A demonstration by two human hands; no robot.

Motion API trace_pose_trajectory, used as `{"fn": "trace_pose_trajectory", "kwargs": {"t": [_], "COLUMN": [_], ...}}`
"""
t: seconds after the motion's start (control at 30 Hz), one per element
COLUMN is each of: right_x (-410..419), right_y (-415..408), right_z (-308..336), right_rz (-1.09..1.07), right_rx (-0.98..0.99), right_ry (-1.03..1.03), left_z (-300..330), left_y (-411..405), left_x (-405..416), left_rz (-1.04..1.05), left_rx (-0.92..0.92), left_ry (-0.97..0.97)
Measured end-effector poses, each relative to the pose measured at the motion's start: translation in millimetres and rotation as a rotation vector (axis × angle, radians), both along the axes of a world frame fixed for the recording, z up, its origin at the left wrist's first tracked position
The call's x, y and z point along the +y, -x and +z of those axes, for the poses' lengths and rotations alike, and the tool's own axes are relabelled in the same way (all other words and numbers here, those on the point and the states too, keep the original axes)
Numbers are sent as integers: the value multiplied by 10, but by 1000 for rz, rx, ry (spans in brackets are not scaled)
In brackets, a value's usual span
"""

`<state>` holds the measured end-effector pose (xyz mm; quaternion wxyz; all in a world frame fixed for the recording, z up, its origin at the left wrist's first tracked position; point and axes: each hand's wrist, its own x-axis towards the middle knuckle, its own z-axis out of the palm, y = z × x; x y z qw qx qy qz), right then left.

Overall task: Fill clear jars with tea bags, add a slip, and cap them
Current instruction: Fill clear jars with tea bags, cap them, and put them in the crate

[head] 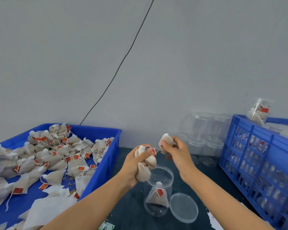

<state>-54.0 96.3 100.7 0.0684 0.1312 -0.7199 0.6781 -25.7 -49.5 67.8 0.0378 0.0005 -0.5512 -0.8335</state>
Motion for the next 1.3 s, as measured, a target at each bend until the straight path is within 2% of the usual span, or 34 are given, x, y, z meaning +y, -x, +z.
{"fn": "trace_pose_trajectory", "kwargs": {"t": [0.13,0.23,0.3,0.33,0.4,0.47,0.53,0.63,0.73,0.9,0.97,1.1,1.17,1.23,1.3], "right_x": [152,217,223,211,163,82,-3,-94,-90,61,150,223,184,90,-18], "right_y": [15,-22,-40,-48,-75,-131,-170,-172,-118,-75,-51,-54,-76,-102,-115], "right_z": [-3,-62,-107,-114,-80,-11,1,-33,-70,-64,-50,-68,-77,-53,-27], "right_rz": [-40,24,65,58,47,139,234,253,186,-4,-19,35,41,101,152], "right_rx": [77,51,46,64,90,49,52,81,106,142,147,193,215,148,98], "right_ry": [-250,-553,-684,-688,-560,-437,-471,-508,-486,-428,-480,-755,-667,-487,-408], "left_z": [-27,-47,-53,-55,-49,-32,-9,12,29,38,30,24,29,28,34], "left_y": [44,53,54,54,55,60,57,45,39,72,81,74,69,68,55], "left_x": [-36,-33,-18,-8,16,36,47,47,46,3,-9,3,17,25,35], "left_rz": [61,38,30,30,31,24,11,10,10,29,32,28,25,11,-20], "left_rx": [-71,-71,-65,-61,-44,-17,-5,-35,-87,-169,-192,-209,-211,-215,-221], "left_ry": [-119,-166,-154,-137,-101,-91,-95,-57,-63,-236,-257,-264,-257,-261,-277]}}
